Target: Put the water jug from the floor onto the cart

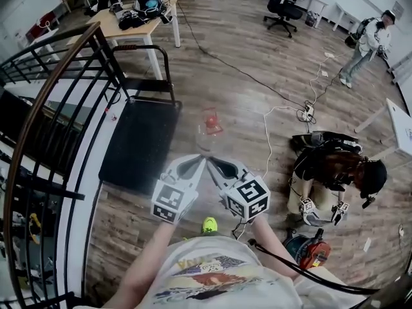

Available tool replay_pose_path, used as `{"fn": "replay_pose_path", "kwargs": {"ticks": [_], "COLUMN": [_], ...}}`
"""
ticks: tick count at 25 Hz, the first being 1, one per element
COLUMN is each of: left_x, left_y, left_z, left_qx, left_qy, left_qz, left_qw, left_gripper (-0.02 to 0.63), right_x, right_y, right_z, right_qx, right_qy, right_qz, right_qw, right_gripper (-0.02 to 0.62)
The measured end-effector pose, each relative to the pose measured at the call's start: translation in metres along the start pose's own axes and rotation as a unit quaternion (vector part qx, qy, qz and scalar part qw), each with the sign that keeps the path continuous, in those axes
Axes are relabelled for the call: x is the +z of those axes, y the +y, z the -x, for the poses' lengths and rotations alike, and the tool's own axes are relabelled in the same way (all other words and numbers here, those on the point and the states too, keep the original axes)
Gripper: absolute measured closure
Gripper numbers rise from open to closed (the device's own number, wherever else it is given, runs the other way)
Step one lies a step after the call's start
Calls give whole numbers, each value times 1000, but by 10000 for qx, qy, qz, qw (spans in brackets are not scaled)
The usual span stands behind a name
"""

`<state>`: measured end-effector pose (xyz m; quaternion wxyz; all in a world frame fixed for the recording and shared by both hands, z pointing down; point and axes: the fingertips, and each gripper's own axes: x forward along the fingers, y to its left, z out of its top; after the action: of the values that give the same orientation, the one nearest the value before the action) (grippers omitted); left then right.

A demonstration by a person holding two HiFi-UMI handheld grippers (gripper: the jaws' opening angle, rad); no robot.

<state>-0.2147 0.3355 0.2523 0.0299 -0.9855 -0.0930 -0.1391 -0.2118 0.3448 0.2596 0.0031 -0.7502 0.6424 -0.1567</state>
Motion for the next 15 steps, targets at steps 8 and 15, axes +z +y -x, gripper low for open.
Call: {"fn": "replay_pose_path", "kwargs": {"ticks": [8,15], "left_x": [-1,-1], "left_y": [1,10], "left_z": [-27,-41], "left_qx": [-7,-66], "left_qy": [101,139], "left_qz": [68,72], "left_qw": [9999,9999], "left_gripper": [592,592], "right_x": [-4,-3], "right_y": [-30,-45], "right_z": [-3,-13], "right_qx": [-12,-86], "right_qy": [59,71], "right_qz": [-90,-125], "right_qw": [9999,9999], "right_gripper": [565,565]}}
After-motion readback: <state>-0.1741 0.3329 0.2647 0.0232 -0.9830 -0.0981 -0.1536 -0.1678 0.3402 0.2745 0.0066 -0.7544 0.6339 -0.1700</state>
